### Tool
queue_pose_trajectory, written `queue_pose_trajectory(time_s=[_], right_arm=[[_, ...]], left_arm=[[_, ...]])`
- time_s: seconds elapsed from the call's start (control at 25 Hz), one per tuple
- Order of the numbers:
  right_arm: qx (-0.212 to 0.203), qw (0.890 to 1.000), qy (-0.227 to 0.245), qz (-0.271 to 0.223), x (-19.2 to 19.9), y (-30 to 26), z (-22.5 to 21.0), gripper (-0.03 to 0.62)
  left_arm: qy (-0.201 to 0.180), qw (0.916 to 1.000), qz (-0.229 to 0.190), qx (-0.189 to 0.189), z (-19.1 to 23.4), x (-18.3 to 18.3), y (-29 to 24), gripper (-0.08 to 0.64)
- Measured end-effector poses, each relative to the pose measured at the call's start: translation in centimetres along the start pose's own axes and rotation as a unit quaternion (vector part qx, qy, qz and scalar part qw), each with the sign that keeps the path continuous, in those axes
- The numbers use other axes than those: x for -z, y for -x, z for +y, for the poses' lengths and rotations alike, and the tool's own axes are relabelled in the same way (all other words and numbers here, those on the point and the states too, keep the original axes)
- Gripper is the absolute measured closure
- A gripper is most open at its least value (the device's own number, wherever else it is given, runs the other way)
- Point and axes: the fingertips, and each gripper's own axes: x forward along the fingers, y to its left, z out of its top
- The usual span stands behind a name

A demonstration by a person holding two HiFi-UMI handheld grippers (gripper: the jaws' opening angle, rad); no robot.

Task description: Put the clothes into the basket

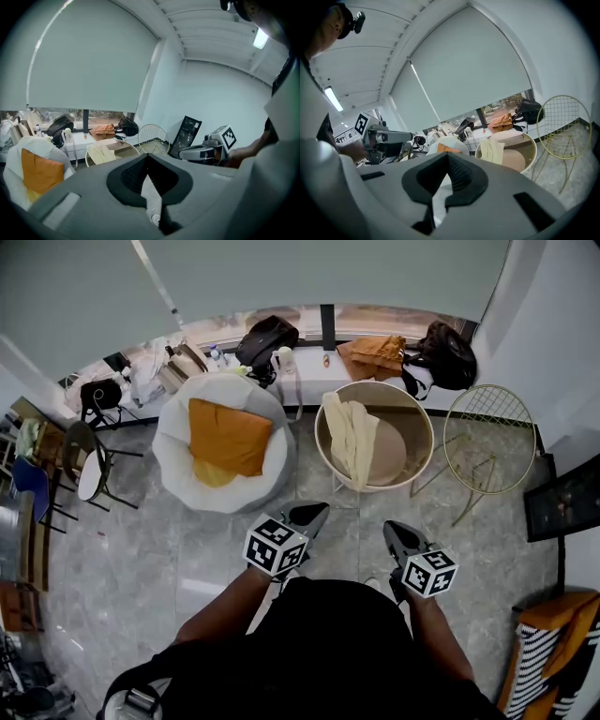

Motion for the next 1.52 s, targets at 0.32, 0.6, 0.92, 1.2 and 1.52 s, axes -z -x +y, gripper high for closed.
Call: queue_pose_trajectory(time_s=[0.32,0.6,0.92,1.2,1.52], right_arm=[[-0.005,1.000,-0.002,0.003,-0.2,-0.5,0.2,0.577],[-0.010,0.999,0.033,0.027,0.5,-1.3,1.3,0.577],[0.003,0.998,0.044,0.041,-0.1,-3.9,2.5,0.576],[0.006,0.998,0.036,0.053,0.7,-7.6,5.2,0.576],[-0.006,0.997,0.037,0.069,2.9,-12.4,10.8,0.575]], left_arm=[[0.050,0.9987,0.013,0.002,0.8,0.7,-0.2,0.560],[0.051,0.9985,0.015,-0.016,1.8,1.1,0.3,0.559],[0.049,0.9980,0.035,-0.017,4.0,2.8,2.2,0.560],[0.054,0.9979,0.029,-0.021,7.7,3.3,4.9,0.560],[0.065,0.9965,0.035,-0.039,13.0,6.1,10.2,0.560]])
